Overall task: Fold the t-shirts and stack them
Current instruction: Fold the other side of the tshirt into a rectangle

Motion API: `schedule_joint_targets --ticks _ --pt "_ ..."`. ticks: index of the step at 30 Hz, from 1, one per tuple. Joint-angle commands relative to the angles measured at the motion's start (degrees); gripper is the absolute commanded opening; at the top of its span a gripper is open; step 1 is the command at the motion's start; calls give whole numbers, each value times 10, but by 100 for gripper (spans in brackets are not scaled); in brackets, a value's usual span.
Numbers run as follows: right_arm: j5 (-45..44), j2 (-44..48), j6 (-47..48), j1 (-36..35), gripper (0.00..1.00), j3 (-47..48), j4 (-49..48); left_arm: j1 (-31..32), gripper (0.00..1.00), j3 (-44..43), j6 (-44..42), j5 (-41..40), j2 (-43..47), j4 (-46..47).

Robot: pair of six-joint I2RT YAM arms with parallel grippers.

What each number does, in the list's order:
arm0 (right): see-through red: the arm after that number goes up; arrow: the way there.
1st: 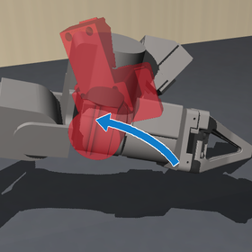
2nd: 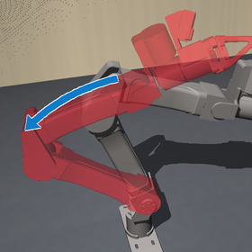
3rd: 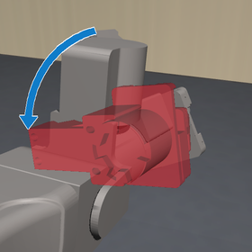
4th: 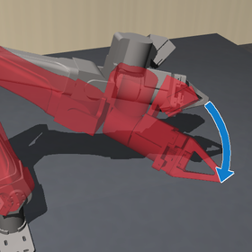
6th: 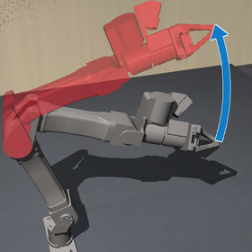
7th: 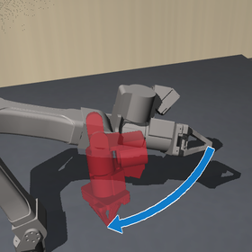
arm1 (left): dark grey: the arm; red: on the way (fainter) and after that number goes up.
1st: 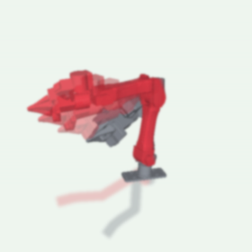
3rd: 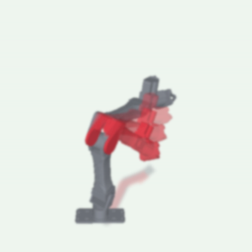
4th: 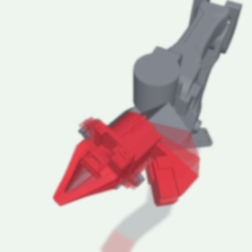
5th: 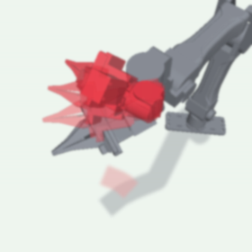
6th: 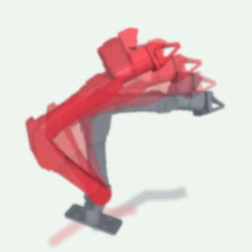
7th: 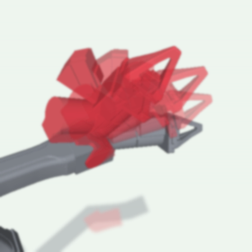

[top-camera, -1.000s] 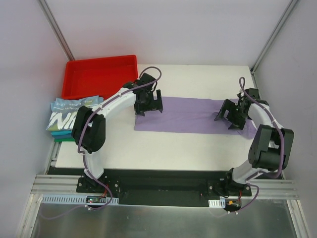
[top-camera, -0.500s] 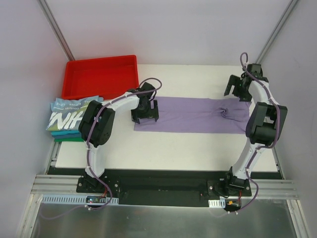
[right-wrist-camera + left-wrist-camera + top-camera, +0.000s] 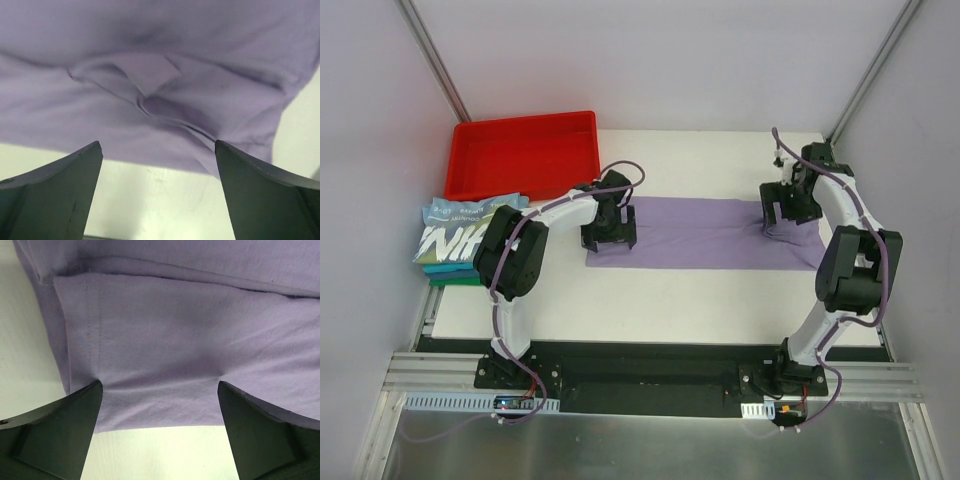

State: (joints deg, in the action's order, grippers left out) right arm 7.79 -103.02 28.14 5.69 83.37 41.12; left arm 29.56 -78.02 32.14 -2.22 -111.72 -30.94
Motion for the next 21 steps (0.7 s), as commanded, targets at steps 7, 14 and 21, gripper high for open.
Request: schedule_joint_targets --ticks 7,14,21 --pt "-35 19 165 66 99 -7 93 -17 99 18 -30 -34 8 -37" --pt "-48 -43 130 70 88 20 72 -22 99 19 -35 -25 3 -37" --pt "-22 -100 90 70 67 65 45 -28 99 17 -31 -16 -3 -37"
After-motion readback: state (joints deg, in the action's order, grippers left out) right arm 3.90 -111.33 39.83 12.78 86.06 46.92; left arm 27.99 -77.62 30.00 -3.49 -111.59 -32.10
